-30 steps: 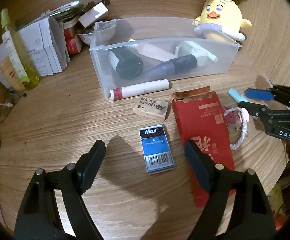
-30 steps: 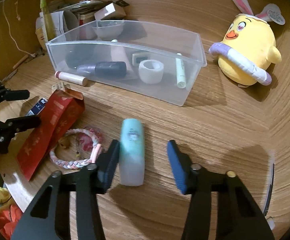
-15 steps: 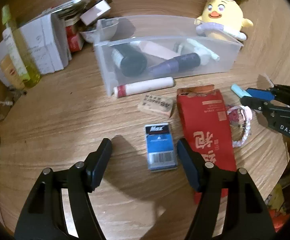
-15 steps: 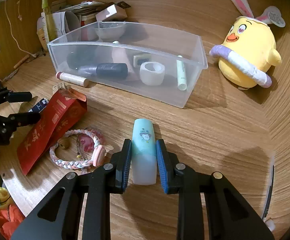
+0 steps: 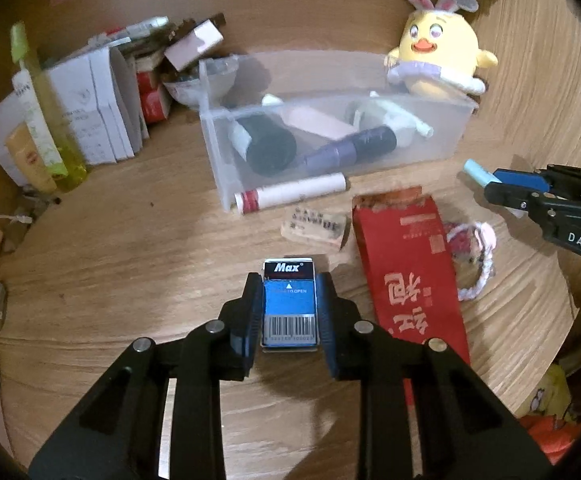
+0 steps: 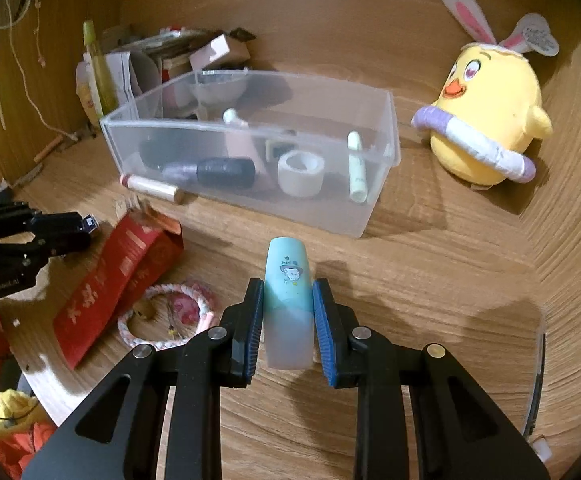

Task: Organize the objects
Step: 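Carry the Max box with left tool while right tool carries the tube over the bin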

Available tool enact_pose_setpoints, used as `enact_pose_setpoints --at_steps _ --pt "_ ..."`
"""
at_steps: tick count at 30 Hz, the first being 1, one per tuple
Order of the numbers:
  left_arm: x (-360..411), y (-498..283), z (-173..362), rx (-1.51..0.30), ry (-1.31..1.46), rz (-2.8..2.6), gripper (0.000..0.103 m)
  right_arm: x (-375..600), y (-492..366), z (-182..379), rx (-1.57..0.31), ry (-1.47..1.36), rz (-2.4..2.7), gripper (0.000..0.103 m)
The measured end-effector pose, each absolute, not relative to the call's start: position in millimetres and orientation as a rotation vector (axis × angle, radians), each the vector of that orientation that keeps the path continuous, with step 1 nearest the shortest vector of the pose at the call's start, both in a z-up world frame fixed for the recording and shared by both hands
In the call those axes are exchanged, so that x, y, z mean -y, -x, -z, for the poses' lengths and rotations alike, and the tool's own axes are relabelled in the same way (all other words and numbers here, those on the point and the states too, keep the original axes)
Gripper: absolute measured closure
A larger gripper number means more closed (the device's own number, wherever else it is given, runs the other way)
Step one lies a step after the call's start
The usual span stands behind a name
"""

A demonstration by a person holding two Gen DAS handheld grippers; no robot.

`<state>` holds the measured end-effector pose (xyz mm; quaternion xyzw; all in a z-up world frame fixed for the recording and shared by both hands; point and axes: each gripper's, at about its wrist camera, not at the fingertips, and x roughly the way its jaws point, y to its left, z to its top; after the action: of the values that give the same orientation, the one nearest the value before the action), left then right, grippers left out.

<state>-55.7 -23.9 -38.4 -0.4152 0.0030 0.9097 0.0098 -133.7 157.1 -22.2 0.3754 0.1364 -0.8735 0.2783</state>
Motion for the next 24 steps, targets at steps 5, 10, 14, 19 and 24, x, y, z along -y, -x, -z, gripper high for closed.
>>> enact_pose_setpoints --at_steps 5,10,14,19,24 --pt "26.9 55.9 18.1 0.027 1.204 -2.881 0.076 -160.4 133.2 0.3 -0.376 -0.935 2.38 0.08" --pt "29.2 57.4 -1.8 0.105 1.085 -2.898 0.076 -167.5 133.1 -22.4 -0.352 -0.866 2.416 0.08" --pt "26.7 60.9 -16.1 0.117 1.019 -2.918 0.076 -169.7 134.5 -36.9 -0.335 -0.814 2.439 0.08" --pt "26.1 69.4 -35.5 0.126 0.939 -2.935 0.076 -167.9 141.0 -50.6 -0.302 -0.768 2.45 0.08" --pt "28.2 83.1 -48.6 0.144 0.898 -2.951 0.076 -159.2 152.5 -62.2 -0.27 -0.733 2.452 0.08"
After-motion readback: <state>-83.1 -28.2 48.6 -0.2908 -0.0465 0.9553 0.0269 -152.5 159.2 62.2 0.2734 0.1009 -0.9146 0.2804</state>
